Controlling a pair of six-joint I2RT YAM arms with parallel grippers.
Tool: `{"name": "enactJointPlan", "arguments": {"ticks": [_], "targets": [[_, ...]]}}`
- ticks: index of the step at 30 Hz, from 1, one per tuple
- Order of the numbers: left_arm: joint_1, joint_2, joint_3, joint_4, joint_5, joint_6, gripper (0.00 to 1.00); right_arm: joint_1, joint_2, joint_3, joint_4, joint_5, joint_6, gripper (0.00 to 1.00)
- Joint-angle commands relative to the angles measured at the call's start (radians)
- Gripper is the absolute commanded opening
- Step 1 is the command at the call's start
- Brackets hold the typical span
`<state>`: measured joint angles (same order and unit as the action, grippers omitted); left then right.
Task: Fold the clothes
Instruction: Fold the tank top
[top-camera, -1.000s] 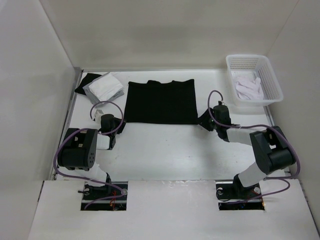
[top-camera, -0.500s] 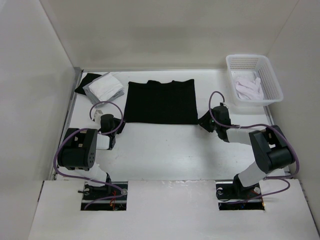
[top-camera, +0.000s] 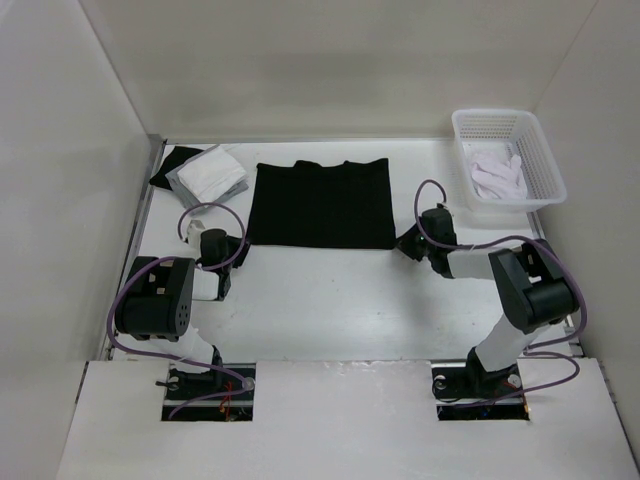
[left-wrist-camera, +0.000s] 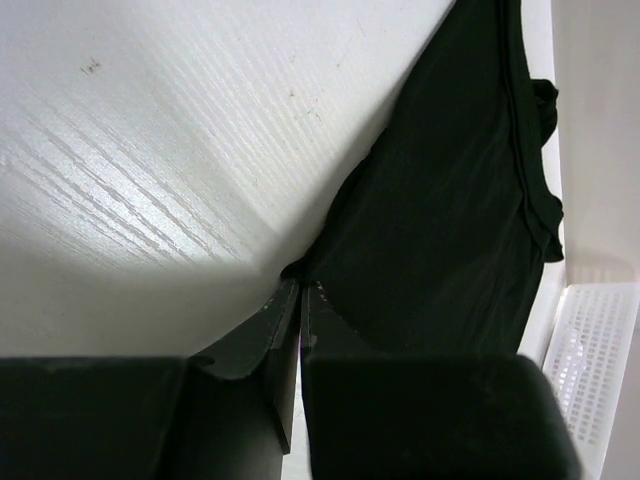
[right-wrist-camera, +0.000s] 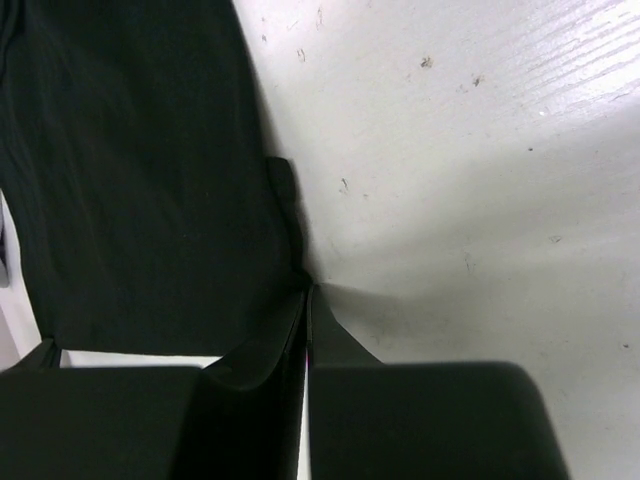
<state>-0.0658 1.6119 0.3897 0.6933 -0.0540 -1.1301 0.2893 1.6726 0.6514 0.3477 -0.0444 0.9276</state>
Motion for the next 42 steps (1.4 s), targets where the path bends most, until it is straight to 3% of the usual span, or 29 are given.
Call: {"name": "enactJointPlan", "arguments": {"ticks": [1,6,11,15,20,25,30,35,38,42], "targets": [[0.007,-0.039,-0.028,0.083,-0.018,0.001,0.00,0.009,-0.037,-0.008,0.068,0.000,0.004,0.02],[0.004,-0.246,-0.064,0.029,-0.010,0.006,0.00,0.018,-0.304,-0.088,0.018,-0.005,-0.056,0.00],[0.002,-0.729,-0.065,-0.266,0.013,0.007,0.00,0.087,-0.728,-0.085,-0.293,0.047,-0.157,0.00],[-0.005,-1.145,0.101,-0.650,0.003,0.050,0.00,0.184,-1.057,0.042,-0.628,0.165,-0.222,0.01],[-0.009,-1.288,0.329,-0.879,0.013,0.090,0.00,0.323,-1.200,0.246,-0.866,0.290,-0.253,0.01],[-0.012,-1.262,0.312,-0.893,0.017,0.087,0.00,0.388,-1.154,0.289,-0.876,0.339,-0.283,0.02],[-0.010,-1.118,0.204,-0.792,0.000,0.110,0.00,0.269,-0.992,0.191,-0.692,0.207,-0.296,0.03],[-0.028,-0.774,0.155,-0.539,-0.015,0.099,0.00,0.038,-0.650,0.146,-0.393,-0.044,-0.247,0.03],[-0.050,-0.518,0.231,-0.401,-0.049,0.112,0.00,-0.029,-0.406,0.241,-0.282,-0.115,-0.214,0.03],[-0.053,-0.281,0.386,-0.356,-0.056,0.135,0.00,-0.080,-0.173,0.433,-0.271,-0.155,-0.213,0.02]]}}
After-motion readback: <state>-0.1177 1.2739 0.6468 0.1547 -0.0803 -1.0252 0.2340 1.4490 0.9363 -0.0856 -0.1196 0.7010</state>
